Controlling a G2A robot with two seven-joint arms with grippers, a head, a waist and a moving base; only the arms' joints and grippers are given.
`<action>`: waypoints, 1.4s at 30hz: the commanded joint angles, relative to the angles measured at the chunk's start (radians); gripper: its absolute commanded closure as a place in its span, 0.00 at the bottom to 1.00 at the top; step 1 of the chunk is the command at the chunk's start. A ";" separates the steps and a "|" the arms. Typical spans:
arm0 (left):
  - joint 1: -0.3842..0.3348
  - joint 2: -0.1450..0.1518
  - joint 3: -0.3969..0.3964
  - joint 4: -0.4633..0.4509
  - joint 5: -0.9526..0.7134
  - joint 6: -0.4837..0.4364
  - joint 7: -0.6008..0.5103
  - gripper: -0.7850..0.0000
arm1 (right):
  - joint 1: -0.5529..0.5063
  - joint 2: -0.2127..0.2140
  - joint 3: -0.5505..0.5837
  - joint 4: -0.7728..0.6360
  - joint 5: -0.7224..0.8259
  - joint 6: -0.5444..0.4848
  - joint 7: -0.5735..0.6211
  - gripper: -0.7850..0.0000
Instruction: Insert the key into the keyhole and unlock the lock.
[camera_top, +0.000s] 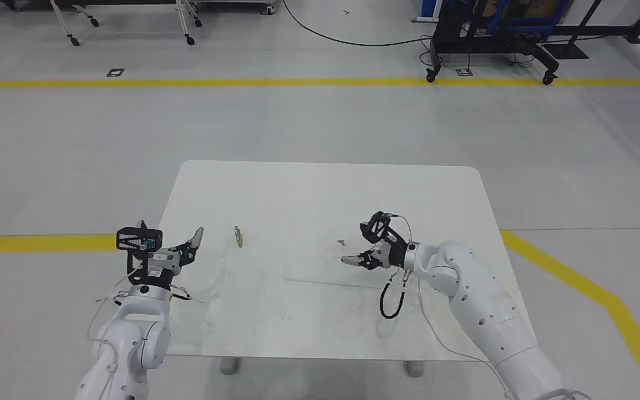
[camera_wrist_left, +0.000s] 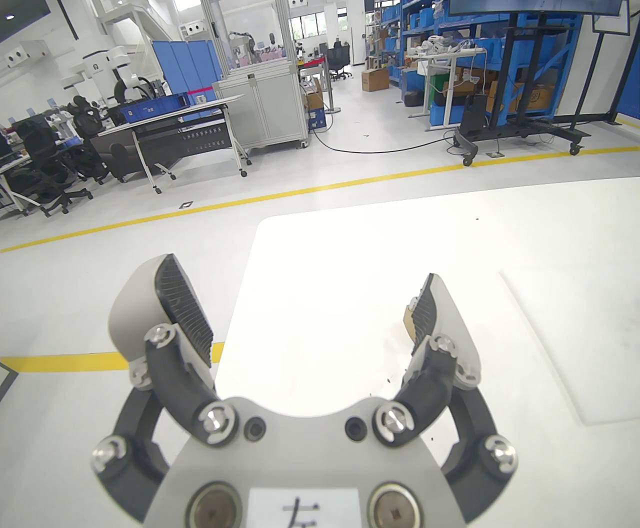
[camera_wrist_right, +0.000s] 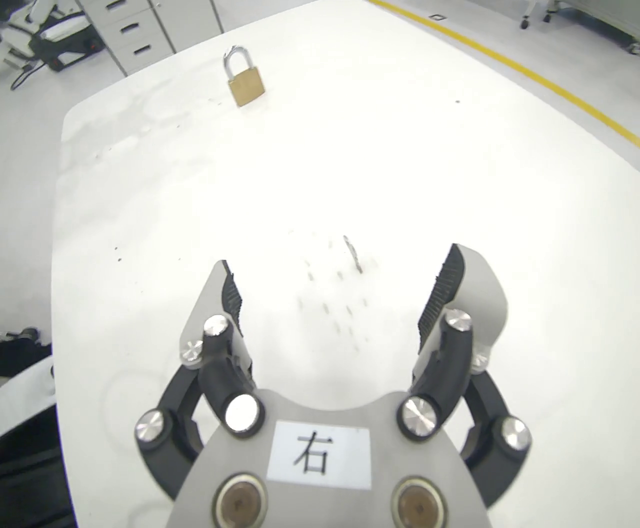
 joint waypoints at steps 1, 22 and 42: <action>0.000 0.000 0.000 0.000 0.000 0.000 0.000 0.00 | 0.020 -0.003 -0.021 0.017 -0.038 0.007 0.008 0.35; 0.000 0.000 0.000 0.000 0.000 0.000 0.000 0.00 | 0.167 -0.050 -0.180 0.155 -0.150 0.111 -0.005 0.66; 0.000 0.000 0.000 0.000 0.000 0.000 0.000 0.00 | 0.091 -0.009 -0.079 0.018 -0.142 0.059 -0.064 1.00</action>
